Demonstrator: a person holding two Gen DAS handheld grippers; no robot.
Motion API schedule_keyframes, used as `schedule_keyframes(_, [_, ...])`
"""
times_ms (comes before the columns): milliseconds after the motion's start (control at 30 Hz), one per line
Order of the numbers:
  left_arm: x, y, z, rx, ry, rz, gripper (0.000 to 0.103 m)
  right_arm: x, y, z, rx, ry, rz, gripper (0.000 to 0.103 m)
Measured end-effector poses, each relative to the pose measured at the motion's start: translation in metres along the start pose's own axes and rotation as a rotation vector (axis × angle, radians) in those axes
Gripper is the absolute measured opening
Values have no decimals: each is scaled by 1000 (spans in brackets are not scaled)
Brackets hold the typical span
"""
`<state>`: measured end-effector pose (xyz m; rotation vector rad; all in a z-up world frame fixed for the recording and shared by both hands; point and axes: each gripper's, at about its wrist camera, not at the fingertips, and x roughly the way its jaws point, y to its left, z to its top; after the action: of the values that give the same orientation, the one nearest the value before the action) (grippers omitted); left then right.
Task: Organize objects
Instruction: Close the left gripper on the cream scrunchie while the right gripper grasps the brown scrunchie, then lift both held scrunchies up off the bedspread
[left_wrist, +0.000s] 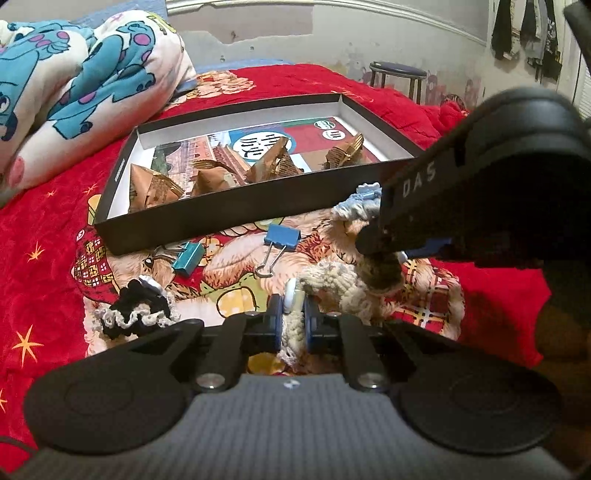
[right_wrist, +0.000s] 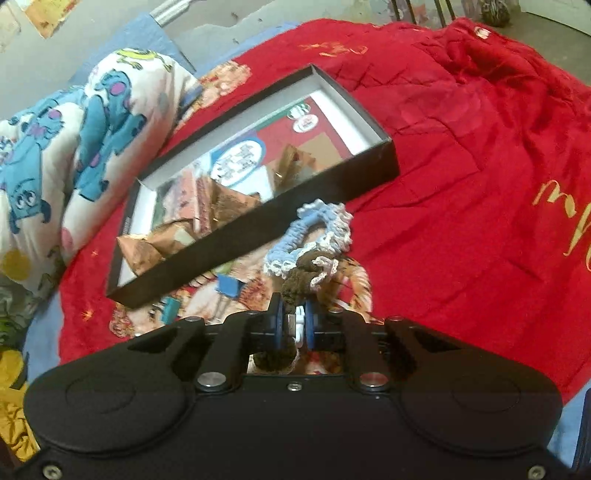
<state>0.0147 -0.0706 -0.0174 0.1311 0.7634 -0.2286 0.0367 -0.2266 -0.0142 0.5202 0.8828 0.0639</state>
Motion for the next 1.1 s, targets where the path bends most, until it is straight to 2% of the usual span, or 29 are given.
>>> schedule_keyframes(333, [-4, 4, 3, -33, -18, 1, 14, -9, -3, 6, 54, -37, 122, 13])
schedule_keyframes(800, [-13, 13, 10, -87, -62, -18, 14, -17, 0, 13, 71, -99, 247, 13])
schedule_keyframes(967, [-13, 23, 12, -157, -41, -96, 14, -20, -1, 15, 95, -117, 326, 13])
schedule_keyframes(1100, [-17, 28, 15, -193, -66, -132, 14, -21, 1, 15, 103, -123, 403, 13])
